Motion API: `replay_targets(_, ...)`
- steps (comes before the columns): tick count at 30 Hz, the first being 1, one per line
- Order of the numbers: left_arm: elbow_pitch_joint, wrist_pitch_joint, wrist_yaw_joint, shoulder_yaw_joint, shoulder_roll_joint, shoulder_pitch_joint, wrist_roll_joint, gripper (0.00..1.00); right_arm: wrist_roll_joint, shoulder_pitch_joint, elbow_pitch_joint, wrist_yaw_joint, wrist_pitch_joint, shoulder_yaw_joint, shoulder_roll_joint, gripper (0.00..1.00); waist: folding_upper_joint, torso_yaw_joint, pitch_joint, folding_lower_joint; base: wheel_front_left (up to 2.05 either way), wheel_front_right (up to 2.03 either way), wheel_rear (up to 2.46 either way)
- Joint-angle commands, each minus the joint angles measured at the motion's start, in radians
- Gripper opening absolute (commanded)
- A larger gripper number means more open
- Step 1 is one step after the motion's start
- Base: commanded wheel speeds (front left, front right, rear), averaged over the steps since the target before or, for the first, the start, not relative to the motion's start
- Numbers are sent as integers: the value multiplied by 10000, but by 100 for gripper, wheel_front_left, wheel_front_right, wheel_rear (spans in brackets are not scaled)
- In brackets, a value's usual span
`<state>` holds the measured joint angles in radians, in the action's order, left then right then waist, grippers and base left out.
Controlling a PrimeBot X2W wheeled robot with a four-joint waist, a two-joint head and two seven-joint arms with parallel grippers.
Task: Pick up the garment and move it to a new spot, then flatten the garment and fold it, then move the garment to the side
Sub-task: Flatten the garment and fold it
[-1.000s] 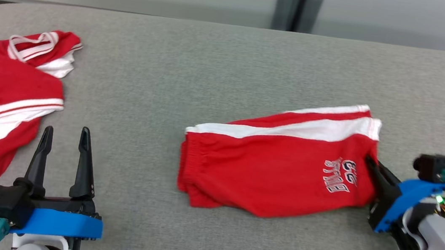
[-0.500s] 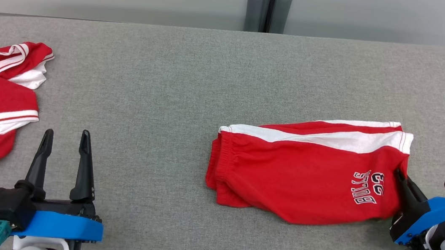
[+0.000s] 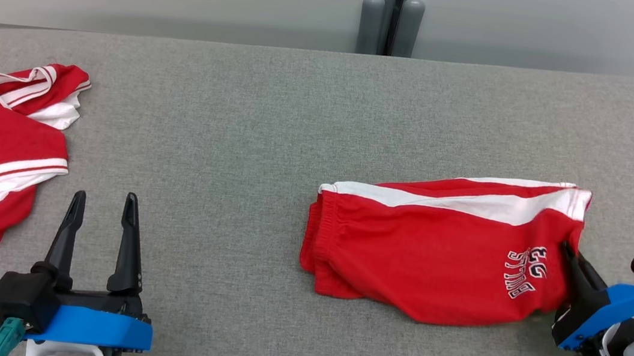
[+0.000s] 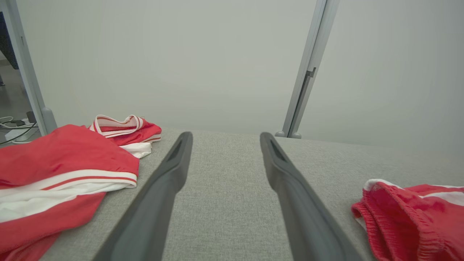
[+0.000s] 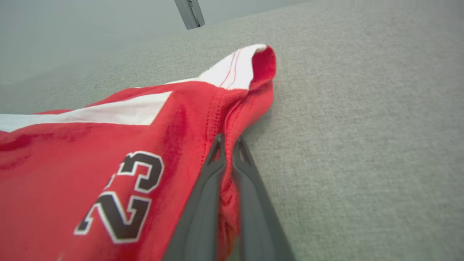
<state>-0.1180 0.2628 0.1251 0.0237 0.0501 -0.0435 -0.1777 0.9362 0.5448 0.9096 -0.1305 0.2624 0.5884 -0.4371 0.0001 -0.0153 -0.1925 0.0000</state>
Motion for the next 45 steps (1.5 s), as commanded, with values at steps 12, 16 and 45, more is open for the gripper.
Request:
replay_targets(12, -71, 30, 45, -47, 7, 175, -130, 100, -1373, -299, -2144, -5, 34, -859, 302, 0, -1, 40, 321, 0, 0, 0, 0)
replay_targets(16, -63, 30, 20, -127, 7, 260, -177, 100, -1841, -445, -3014, -5, 23, -775, 558, 0, -1, 170, 431, 0, 0, 0, 0)
replay_targets(45, -262, 30, -10, -485, 7, 1, -446, 100, -3290, -1503, -3622, -5, -858, 730, 2627, 100, -1, 1213, 452, 0, 0, 0, 0)
